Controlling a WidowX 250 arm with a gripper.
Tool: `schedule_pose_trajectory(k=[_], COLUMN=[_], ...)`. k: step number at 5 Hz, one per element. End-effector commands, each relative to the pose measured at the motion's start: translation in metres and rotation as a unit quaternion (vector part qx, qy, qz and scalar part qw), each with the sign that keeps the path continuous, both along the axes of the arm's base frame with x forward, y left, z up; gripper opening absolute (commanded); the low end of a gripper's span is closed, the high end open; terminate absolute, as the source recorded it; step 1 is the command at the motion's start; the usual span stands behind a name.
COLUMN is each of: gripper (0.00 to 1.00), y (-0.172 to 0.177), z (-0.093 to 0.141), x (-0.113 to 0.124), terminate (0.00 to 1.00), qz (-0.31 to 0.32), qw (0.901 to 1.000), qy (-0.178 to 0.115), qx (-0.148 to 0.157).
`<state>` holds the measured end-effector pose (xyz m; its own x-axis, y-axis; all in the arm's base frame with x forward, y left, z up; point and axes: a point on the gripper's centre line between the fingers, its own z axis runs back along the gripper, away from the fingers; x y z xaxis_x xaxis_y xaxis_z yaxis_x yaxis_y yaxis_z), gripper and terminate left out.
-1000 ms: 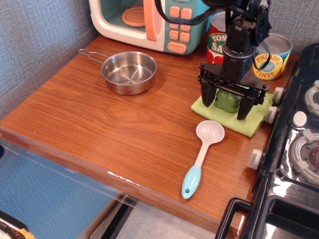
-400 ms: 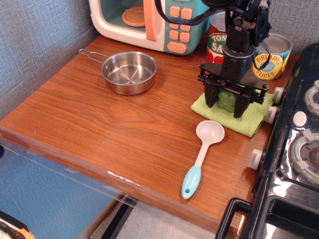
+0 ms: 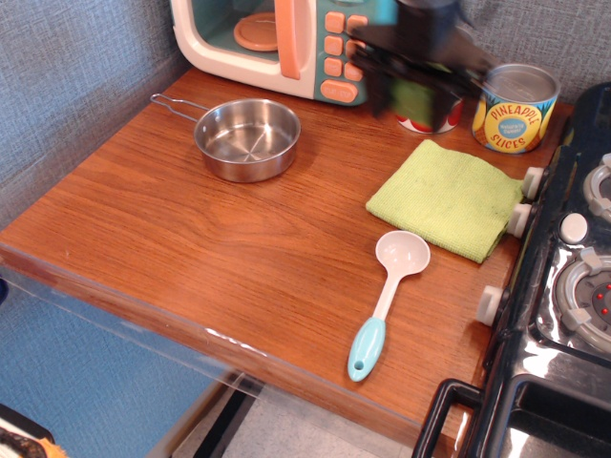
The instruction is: Pick up the green vegetable and place it in the bowl
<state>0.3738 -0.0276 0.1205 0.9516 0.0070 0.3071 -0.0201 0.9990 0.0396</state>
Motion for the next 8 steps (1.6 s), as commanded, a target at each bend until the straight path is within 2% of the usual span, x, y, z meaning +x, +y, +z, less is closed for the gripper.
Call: schedule_pose_trajectory(k=[1,2,3,4,5,6,7,8], gripper=[0.00,0.00,0.00,1.00,1.00,1.00,1.00,1.00], y=[0.088,0.138,0.156,0.155,0.146,0.130,0.120,0.107], z=[-0.002,-0.022,-0.027,-0.033,-0.037,-0.033,-0.018,0.010], x=[-0.014,-0.019,-0.014,-0.008,-0.010,-0.013,-0.019,-0.042], terminate=[0.00,0.00,0.00,0.00,0.00,0.00,0.00,0.00], qz=[0.094,0.114,0.120,0.111,0.095,0.069,0.062,0.059], qw=[0.9942,0.9902,0.9892,0.9896,0.9913,0.9938,0.9955,0.9979], qy=[0.020,0.052,0.063,0.075,0.079,0.070,0.049,0.009], qx=[0.048,0.060,0.056,0.053,0.044,0.050,0.053,0.025])
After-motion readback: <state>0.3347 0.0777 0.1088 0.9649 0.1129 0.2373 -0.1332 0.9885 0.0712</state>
